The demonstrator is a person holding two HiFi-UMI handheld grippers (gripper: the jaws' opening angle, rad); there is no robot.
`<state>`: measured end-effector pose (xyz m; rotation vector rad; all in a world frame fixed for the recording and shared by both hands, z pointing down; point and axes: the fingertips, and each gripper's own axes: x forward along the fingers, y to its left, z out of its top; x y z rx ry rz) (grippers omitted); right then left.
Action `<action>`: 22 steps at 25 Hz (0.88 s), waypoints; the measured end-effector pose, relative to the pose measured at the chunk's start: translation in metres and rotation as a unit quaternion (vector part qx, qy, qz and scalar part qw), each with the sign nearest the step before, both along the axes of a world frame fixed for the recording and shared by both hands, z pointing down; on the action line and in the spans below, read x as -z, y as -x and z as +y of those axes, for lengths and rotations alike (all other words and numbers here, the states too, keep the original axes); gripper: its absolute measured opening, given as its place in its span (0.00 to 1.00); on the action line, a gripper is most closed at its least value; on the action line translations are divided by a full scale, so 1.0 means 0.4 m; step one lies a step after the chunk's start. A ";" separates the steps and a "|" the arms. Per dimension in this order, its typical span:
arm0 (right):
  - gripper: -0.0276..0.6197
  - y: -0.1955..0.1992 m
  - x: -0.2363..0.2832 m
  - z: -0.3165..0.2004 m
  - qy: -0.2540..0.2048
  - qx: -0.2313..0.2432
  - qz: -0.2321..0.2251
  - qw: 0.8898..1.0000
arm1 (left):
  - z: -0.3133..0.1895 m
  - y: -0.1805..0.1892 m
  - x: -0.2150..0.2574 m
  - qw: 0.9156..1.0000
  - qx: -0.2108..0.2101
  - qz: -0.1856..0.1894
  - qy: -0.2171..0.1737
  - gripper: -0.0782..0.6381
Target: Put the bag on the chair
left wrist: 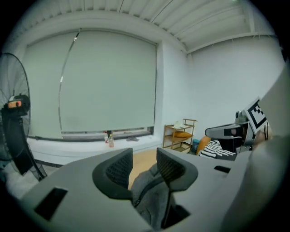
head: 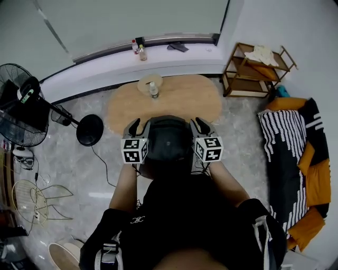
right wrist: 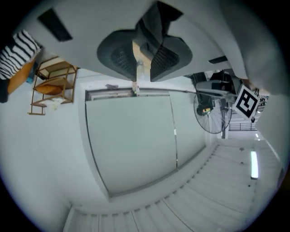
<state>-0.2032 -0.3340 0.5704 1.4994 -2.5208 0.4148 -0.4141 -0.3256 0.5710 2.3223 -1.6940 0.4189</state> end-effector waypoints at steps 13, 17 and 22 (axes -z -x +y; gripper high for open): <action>0.07 0.009 0.361 0.052 -0.179 -0.021 -0.032 0.983 | 0.076 -0.101 0.325 0.990 -0.008 0.000 -0.143 0.18; 0.06 0.026 0.365 0.064 -0.185 -0.025 -0.014 0.982 | 0.085 -0.097 0.325 0.991 -0.003 0.003 -0.135 0.16; 0.06 0.037 0.361 0.070 -0.175 -0.021 -0.010 0.984 | 0.091 -0.081 0.330 0.991 0.008 -0.001 -0.132 0.15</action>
